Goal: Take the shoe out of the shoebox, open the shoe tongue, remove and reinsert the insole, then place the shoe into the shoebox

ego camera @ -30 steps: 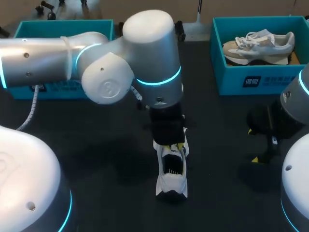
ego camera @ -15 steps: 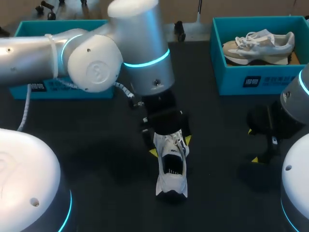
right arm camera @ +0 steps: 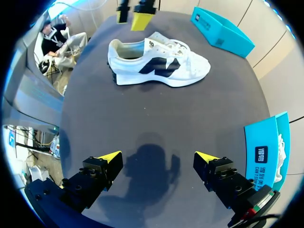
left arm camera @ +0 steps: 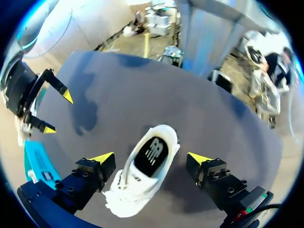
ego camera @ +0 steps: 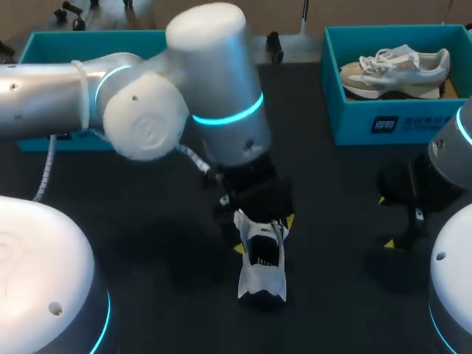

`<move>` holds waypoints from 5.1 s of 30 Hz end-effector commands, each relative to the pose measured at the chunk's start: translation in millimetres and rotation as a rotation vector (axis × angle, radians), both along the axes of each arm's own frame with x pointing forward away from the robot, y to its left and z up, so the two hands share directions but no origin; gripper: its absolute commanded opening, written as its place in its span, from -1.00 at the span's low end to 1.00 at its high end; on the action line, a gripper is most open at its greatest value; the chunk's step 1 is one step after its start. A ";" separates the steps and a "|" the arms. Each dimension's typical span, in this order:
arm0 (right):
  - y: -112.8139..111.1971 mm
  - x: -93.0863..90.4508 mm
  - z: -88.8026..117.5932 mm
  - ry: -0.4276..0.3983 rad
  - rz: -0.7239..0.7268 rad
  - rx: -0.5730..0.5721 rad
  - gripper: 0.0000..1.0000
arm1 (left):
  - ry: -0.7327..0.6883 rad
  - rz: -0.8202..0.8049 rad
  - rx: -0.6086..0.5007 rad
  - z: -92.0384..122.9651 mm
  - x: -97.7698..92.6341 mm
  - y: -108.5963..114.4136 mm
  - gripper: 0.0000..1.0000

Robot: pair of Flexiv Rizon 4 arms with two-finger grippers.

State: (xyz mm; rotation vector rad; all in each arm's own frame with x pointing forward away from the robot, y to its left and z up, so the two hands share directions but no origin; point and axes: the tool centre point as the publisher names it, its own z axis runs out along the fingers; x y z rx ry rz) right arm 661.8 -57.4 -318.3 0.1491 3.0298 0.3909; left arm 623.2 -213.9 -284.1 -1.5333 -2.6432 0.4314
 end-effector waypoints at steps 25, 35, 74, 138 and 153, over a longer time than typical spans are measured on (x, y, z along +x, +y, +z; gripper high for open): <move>-0.2 -1.4 0.2 -0.002 0.001 0.000 1.00 | -0.198 1.093 0.247 5.9 -28.0 12.1 1.00; -0.2 -1.4 0.2 -0.002 0.001 0.000 1.00 | -0.156 1.075 0.204 -7.3 -33.1 12.6 1.00; -0.2 -1.4 0.2 -0.002 0.001 0.000 1.00 | -0.022 1.037 0.219 -81.5 -54.5 7.5 1.00; -0.2 -1.4 0.2 -0.002 0.001 0.000 1.00 | -0.071 1.042 0.251 -20.9 -0.9 59.1 -1.00; -0.2 -1.4 0.2 -0.002 0.001 0.000 1.00 | -0.077 1.030 0.318 19.2 48.8 87.4 -1.00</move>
